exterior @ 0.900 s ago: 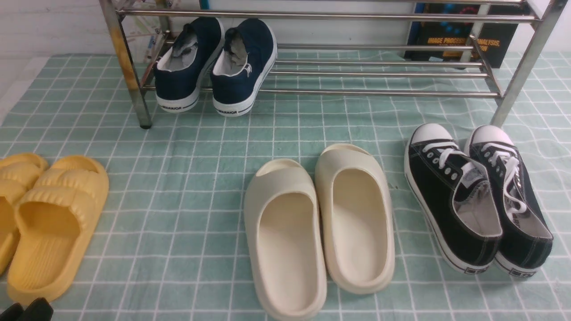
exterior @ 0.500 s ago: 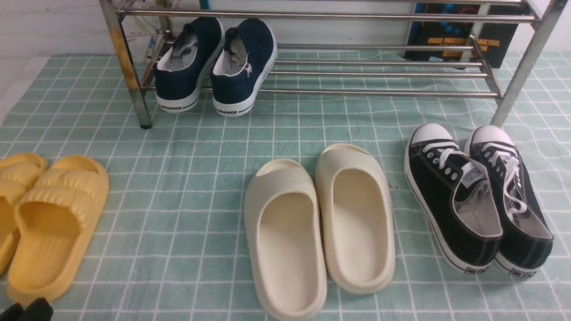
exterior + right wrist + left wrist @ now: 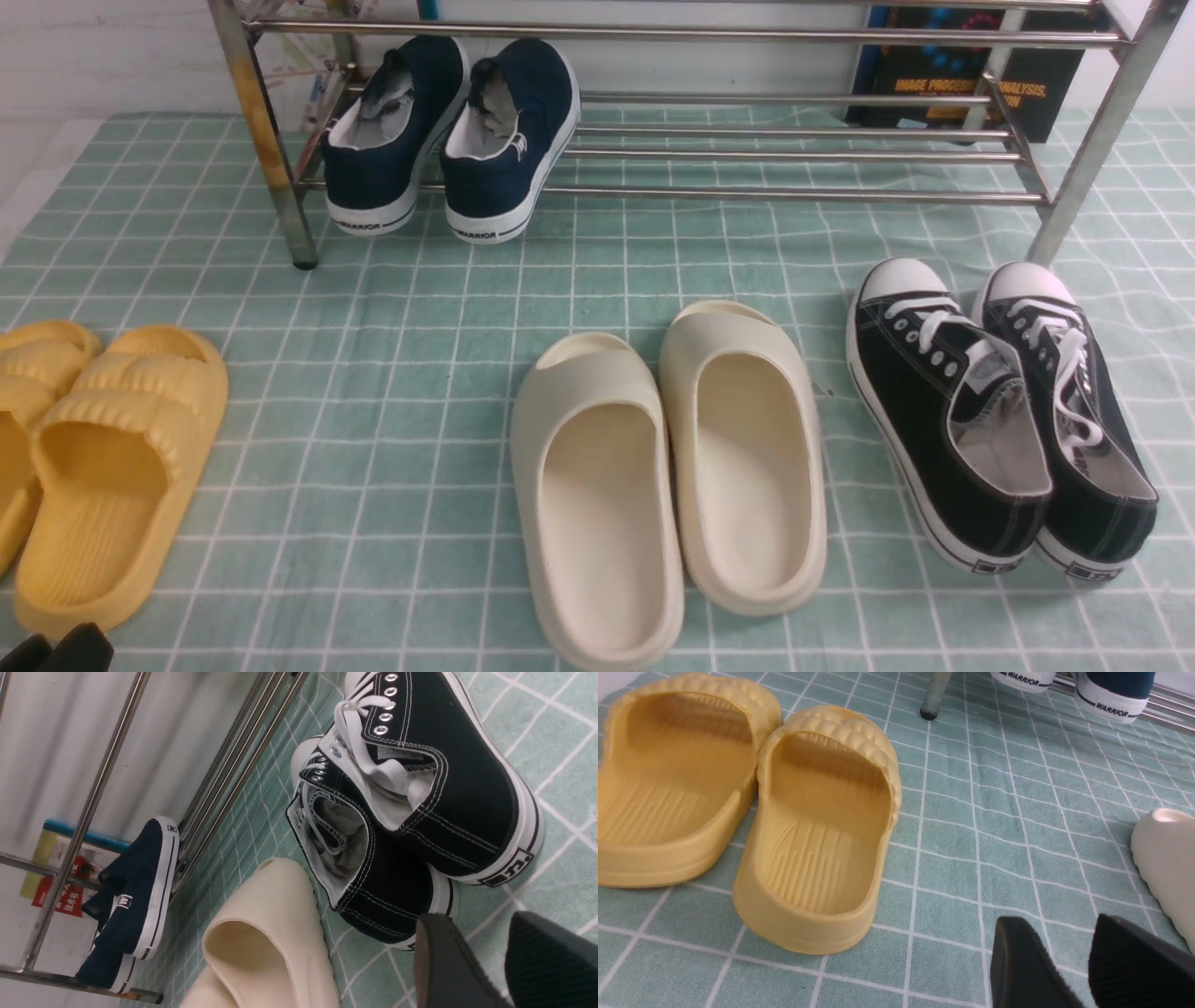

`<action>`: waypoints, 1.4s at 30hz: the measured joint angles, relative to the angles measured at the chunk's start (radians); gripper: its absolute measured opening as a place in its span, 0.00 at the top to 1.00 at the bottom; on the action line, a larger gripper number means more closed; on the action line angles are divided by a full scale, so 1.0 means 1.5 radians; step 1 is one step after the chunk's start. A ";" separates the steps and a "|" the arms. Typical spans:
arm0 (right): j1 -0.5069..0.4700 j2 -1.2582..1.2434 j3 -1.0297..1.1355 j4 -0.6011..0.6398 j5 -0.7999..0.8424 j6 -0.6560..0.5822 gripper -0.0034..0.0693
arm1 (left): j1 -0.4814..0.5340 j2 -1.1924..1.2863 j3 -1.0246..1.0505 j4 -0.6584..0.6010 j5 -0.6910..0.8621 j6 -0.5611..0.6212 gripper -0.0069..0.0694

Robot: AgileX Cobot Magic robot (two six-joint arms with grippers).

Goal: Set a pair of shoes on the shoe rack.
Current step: Use the right arm to grab the shoe closest to it

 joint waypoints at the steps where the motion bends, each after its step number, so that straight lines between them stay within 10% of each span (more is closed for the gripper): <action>1: 0.000 0.000 0.000 -0.012 -0.003 0.000 0.62 | 0.000 0.000 0.000 0.000 0.000 0.000 0.60; 9: 0.002 0.000 -0.018 -0.038 -0.007 -0.052 0.62 | 0.000 0.000 0.000 -0.001 0.000 0.000 0.60; 15: 0.003 0.088 -0.195 -0.047 0.051 -0.287 0.72 | 0.000 0.000 0.000 -0.001 0.000 0.000 0.60; 23: 0.010 0.444 -0.528 -0.055 0.395 -0.576 0.96 | 0.000 0.000 0.000 -0.001 0.000 0.000 0.60; 37: 0.275 0.864 -0.767 -0.292 0.528 -0.512 0.90 | 0.000 0.000 0.000 -0.001 0.000 0.000 0.60; 42: 0.311 0.994 -0.819 -0.375 0.506 -0.424 0.64 | 0.000 0.000 0.000 -0.001 0.000 0.000 0.60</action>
